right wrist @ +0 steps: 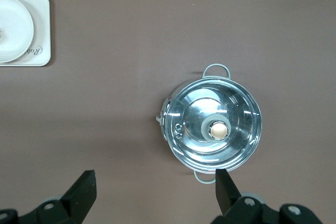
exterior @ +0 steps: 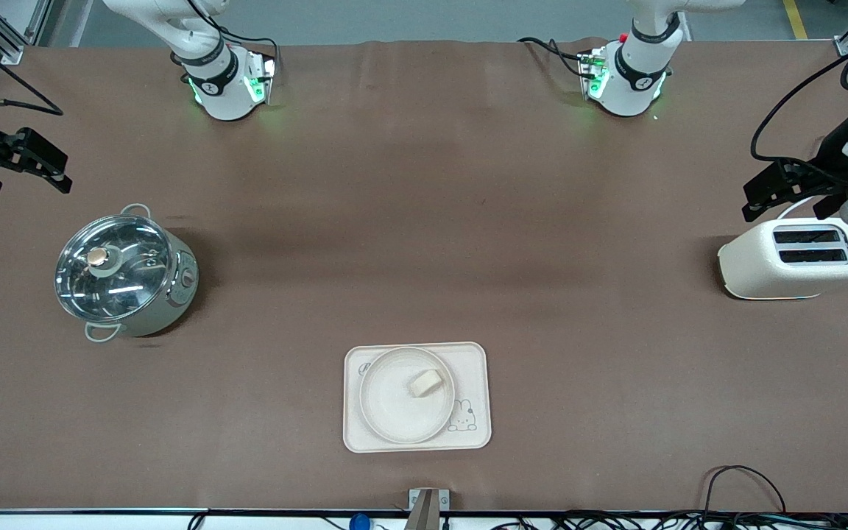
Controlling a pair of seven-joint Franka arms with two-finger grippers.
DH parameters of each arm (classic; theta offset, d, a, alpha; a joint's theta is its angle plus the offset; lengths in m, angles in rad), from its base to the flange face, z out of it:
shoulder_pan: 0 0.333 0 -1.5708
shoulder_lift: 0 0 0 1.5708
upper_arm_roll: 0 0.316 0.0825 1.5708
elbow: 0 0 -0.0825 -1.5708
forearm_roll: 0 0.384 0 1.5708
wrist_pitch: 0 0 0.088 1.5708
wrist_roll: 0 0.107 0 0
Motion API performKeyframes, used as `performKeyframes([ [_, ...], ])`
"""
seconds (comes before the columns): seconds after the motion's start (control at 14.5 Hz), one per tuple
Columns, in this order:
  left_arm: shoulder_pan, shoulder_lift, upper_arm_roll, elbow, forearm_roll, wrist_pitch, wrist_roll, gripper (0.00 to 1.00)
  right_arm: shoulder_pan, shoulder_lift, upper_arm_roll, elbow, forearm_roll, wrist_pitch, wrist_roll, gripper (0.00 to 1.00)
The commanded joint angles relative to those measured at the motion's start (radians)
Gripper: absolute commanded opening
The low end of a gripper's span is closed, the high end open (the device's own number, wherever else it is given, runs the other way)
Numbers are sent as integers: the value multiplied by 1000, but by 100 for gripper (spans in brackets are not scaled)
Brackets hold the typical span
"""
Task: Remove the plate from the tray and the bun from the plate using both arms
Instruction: 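Move the right gripper from the pot to the plate rim and grasp it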
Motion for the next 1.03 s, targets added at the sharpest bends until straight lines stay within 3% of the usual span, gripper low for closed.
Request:
performKeyframes([
  [0.0,-4,13,6,24,-11,-18,25,100,3,8,-3,19,-12,-14,2,100],
  [0.28,0,11,7,24,-21,-20,19,100,11,24,0,17,20,3,8,100],
  [0.55,-4,10,2,24,-11,-20,-18,100,46,188,-2,19,152,124,41,100],
  [0.96,-1,11,6,24,-13,-20,-3,100,221,428,0,20,167,389,388,100],
])
